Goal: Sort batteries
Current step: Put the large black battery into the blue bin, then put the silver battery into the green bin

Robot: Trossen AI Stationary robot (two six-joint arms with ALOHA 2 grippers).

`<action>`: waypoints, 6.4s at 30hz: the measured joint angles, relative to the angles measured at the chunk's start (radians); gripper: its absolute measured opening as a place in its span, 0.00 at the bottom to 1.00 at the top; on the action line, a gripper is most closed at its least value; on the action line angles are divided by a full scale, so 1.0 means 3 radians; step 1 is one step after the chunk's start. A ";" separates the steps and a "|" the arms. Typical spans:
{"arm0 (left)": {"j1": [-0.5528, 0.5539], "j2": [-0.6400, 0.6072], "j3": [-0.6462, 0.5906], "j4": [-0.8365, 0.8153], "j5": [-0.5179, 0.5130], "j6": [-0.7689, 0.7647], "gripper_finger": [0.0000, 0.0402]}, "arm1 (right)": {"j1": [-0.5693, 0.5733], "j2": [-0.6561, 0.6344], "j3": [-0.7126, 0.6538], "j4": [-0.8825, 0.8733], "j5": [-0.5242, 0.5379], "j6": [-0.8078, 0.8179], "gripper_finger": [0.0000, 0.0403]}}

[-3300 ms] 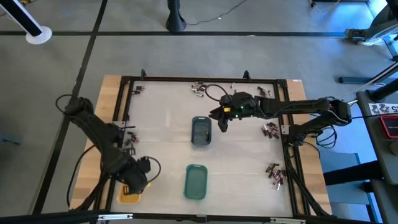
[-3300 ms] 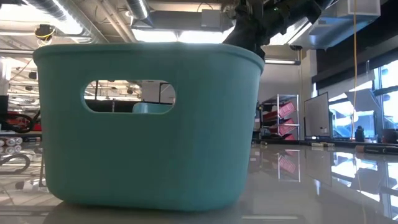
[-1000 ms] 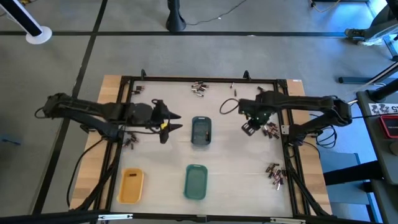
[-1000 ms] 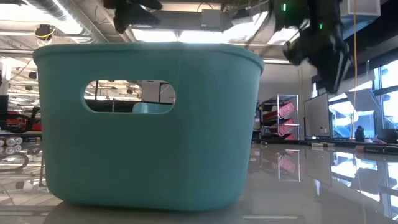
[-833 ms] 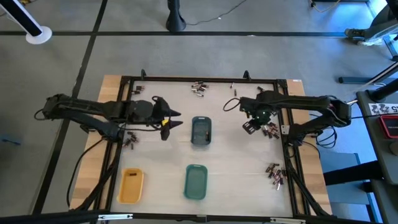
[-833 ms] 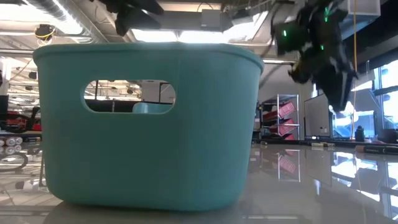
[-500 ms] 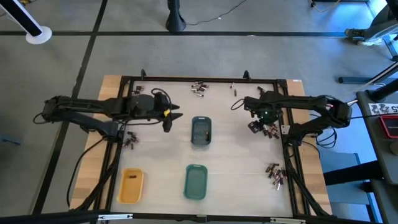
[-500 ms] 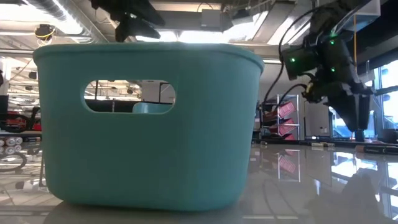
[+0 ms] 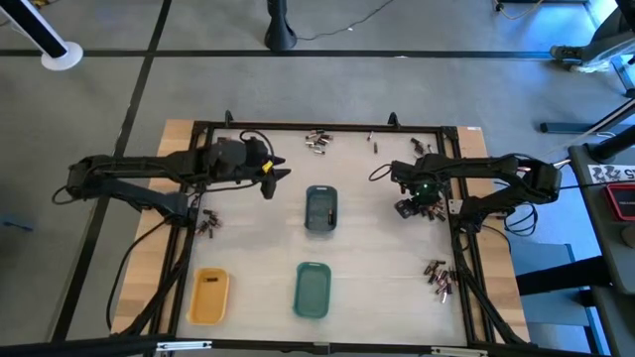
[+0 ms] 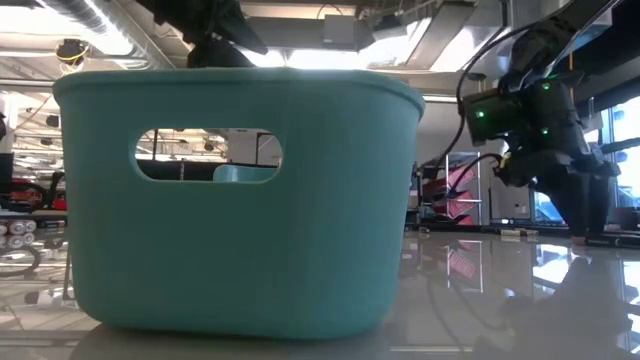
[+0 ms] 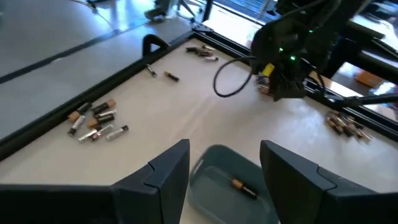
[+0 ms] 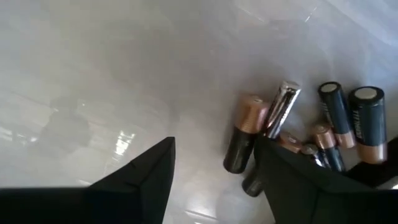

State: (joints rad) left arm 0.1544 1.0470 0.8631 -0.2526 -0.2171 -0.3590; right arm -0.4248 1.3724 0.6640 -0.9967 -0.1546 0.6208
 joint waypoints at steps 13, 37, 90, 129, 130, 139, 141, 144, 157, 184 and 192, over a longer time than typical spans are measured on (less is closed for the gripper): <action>0.0062 0.0001 0.0000 -0.0111 0.0168 0.0075 0.46 | -0.0001 0.0000 0.0000 0.0135 0.0042 0.0103 0.43; 0.0238 -0.0498 0.0000 -0.0143 0.0303 -0.0029 0.46 | 0.0000 0.0023 -0.0072 0.0426 -0.0269 0.0185 0.09; 0.1168 -0.0389 -0.0292 -0.1749 -0.0050 -0.0963 0.46 | 0.0763 0.1815 0.2502 0.1571 -0.0299 -0.0178 0.24; 0.0724 -0.0093 -0.0291 -0.1385 0.1059 -0.0032 0.46 | 0.0070 0.0678 0.2089 -0.0976 0.0545 -0.0703 0.32; 0.0724 -0.0093 -0.0292 -0.1404 0.1060 -0.0030 0.46 | 0.0021 0.0642 0.1974 -0.0965 0.0542 -0.0667 0.32; 0.0724 -0.0094 -0.0291 -0.1384 0.1059 -0.0026 0.46 | -0.0112 0.0363 0.1117 -0.0831 0.0533 -0.0331 0.32; 0.0724 -0.0094 -0.0291 -0.1384 0.1059 -0.0025 0.46 | -0.0113 0.0337 0.0952 -0.0746 0.0472 -0.0309 0.32; 0.0724 -0.0094 -0.0291 -0.1375 0.1059 -0.0013 0.46 | -0.0116 0.0301 0.0717 -0.0568 0.0411 -0.0299 0.32; 0.0724 -0.0095 -0.0291 -0.1363 0.1059 -0.0049 0.46 | -0.0114 0.0294 0.0152 -0.0178 0.0395 -0.0313 0.32; 0.0724 -0.0095 -0.0291 -0.1278 0.1058 -0.0112 0.46 | -0.0173 0.0308 0.0073 0.0220 0.0180 -0.0523 0.04; 0.0724 -0.0095 -0.0291 -0.1278 0.1055 -0.0036 0.46 | -0.0005 0.0287 0.0535 0.0487 -0.0057 -0.0516 0.04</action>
State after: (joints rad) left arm 0.3717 1.0183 0.7757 -0.6361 0.0995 -0.3698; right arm -0.4262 1.4585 0.8246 -0.8506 -0.1718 0.4661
